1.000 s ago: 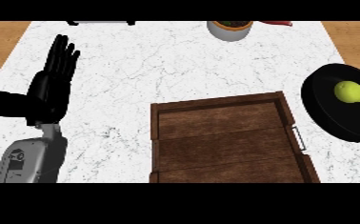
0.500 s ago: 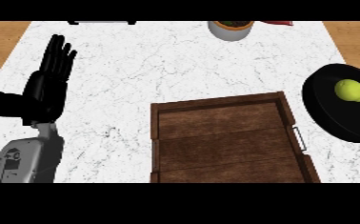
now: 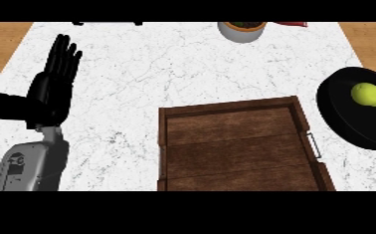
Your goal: Pick the pear from the tray and place it in the pot
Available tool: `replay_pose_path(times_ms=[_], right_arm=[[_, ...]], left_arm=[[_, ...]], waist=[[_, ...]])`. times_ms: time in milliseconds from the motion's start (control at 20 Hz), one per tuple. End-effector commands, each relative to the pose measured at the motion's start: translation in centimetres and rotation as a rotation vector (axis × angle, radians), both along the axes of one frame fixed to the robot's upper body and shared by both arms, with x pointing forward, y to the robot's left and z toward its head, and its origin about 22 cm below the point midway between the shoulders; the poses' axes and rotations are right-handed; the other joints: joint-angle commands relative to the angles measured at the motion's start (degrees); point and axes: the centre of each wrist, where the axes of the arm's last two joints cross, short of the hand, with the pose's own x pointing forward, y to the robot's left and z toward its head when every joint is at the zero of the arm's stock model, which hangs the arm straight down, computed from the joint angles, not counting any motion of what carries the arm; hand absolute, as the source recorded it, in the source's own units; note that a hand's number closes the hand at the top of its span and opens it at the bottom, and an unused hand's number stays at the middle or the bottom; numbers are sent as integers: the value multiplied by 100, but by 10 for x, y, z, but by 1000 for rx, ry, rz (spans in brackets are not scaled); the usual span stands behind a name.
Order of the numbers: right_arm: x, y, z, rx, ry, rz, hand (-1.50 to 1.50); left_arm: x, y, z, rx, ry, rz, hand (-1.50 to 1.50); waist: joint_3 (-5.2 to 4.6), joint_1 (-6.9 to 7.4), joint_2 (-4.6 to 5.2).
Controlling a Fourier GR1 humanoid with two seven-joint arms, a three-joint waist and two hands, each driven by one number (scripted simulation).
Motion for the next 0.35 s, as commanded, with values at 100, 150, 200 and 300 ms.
replay_pose_path(times_ms=[100,150,200,300], right_arm=[[-58,-33,20,0,-11,-8,-150],[-46,-29,8,15,-37,-34,-150],[-58,-32,8,-9,-35,-5,-150],[-68,-38,19,-6,-5,-38,-150]], left_arm=[[-2,13,5,7,7,0,0],[-9,5,-2,-9,11,-9,0],[2,-12,2,-1,7,9,0],[-6,8,6,-9,-1,-16,0]], waist=[[3,-27,-3],[7,33,4],[8,-9,4],[10,27,2]])
